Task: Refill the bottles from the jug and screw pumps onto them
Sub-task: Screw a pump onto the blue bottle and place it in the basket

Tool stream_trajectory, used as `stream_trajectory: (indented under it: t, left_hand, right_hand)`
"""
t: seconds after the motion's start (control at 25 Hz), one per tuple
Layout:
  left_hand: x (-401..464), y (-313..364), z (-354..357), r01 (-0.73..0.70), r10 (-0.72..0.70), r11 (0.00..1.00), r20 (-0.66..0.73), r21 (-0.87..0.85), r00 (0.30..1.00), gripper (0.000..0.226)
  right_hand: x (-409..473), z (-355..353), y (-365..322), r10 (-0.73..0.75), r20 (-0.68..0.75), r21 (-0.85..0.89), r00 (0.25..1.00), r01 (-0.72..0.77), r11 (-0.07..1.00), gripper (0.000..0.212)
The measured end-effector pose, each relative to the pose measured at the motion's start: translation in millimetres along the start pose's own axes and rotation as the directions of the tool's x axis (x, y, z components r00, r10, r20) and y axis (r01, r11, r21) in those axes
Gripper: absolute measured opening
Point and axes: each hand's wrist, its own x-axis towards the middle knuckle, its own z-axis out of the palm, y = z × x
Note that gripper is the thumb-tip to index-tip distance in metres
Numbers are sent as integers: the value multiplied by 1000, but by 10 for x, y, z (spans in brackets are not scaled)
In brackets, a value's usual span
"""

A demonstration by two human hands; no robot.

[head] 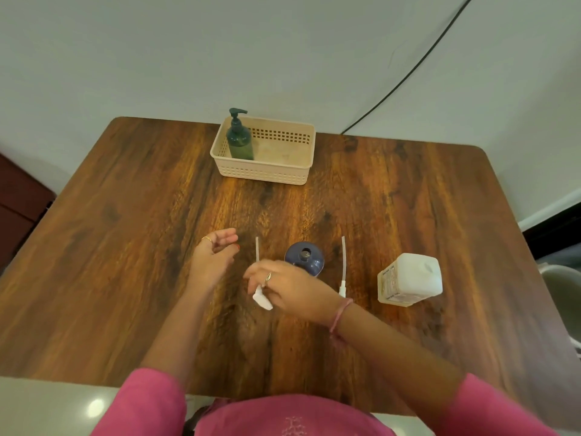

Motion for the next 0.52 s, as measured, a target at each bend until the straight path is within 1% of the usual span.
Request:
stream_trajectory:
  t: [0.04, 0.12, 0.16, 0.2, 0.24, 0.28, 0.32, 0.36, 0.4, 0.44, 0.52]
  left_hand:
    - [23, -4, 0, -7, 7, 1000, -9, 29, 1000, 34]
    - [39, -36, 62, 14, -18, 991, 31, 136, 999, 44]
    - [30, -68, 130, 18, -39, 977, 98, 210, 994, 51]
    - [9, -120, 219, -2, -57, 960, 201, 281, 978, 60]
    - [-19, -179, 325, -41, -72, 943, 322, 331, 944, 73]
    - [-45, -242, 436, -85, -82, 931, 428, 356, 900, 87]
    - [-73, -294, 545, -123, -82, 924, 501, 361, 861, 99]
    - [-97, -337, 646, -154, -64, 924, 542, 349, 838, 107]
    - [-115, -379, 730, -178, -35, 928, 552, 327, 833, 108]
    - [-127, -414, 796, -194, 4, 936, 540, 294, 842, 103]
    - [-141, -455, 862, -204, 68, 950, 479, 238, 875, 86]
  right_hand:
    - [-34, -194, -61, 24, -82, 108, 996, -15, 994, 19]
    - [-107, -536, -118, 93, -231, 265, 969, -29, 964, 22]
    - [-142, -686, -123, 133, -293, 344, 947, -25, 939, 27]
    - [-178, -808, -115, 179, -340, 422, 923, -20, 907, 31]
    - [-208, -921, -108, 224, -382, 469, 897, -20, 883, 33]
    - [-232, -1011, -89, 261, -421, 483, 869, -29, 875, 31]
    - [-251, -1077, -55, 291, -452, 476, 843, -48, 878, 28]
    - [-271, -1127, -9, 314, -472, 472, 824, -65, 879, 23]
    - [-290, -1166, 30, 334, -483, 469, 809, -84, 879, 22]
    - [-306, -1194, 68, 350, -488, 465, 800, -101, 879, 22]
    - [-332, -1241, 111, 373, -493, 460, 786, -128, 878, 23]
